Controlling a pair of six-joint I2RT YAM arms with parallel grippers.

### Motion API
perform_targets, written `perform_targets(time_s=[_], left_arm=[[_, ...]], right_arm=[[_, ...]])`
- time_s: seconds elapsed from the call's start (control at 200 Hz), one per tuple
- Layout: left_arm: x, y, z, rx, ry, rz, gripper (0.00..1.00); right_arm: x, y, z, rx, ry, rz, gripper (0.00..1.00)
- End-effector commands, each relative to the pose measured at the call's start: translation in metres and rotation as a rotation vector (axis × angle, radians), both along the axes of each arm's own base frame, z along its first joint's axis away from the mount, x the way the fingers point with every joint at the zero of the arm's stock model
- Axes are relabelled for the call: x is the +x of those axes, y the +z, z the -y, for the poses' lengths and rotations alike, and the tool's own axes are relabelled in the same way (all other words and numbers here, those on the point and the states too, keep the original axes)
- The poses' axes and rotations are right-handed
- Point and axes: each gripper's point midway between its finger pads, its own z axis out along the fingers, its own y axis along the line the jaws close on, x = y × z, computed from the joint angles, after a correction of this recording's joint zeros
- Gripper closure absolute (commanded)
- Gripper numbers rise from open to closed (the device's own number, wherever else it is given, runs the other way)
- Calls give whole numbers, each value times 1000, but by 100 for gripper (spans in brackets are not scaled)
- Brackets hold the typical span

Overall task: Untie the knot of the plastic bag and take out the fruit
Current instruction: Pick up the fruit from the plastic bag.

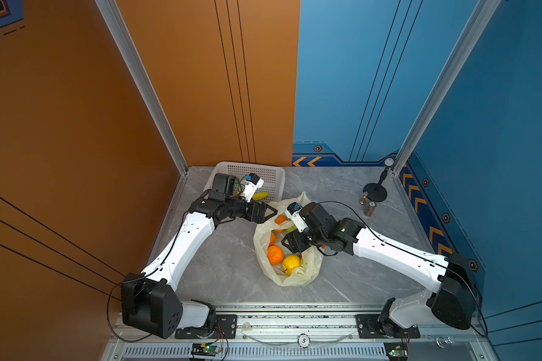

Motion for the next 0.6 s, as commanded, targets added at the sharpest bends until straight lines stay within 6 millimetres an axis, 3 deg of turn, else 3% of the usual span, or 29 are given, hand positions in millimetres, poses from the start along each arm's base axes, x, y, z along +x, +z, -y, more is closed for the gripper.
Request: perform_targets(time_s=[0.0, 0.09, 0.3, 0.406, 0.481, 0.596], left_arm=[[-9, -19, 13, 27, -81, -38, 6], [-10, -31, 22, 54, -118, -62, 12], [20, -55, 11, 174, 31, -112, 57], [37, -55, 2, 205, 143, -107, 72], [43, -52, 0, 195, 188, -107, 76], [48, -42, 3, 165, 229, -81, 76]], right_arm=[[14, -24, 12, -106, -41, 65, 31], [20, -37, 19, -133, -83, 57, 32], [42, -54, 59, -277, -247, 131, 33], [47, -54, 76, -339, -295, 168, 32], [45, -52, 70, -329, -262, 159, 30], [38, -47, 40, -251, -159, 136, 27]])
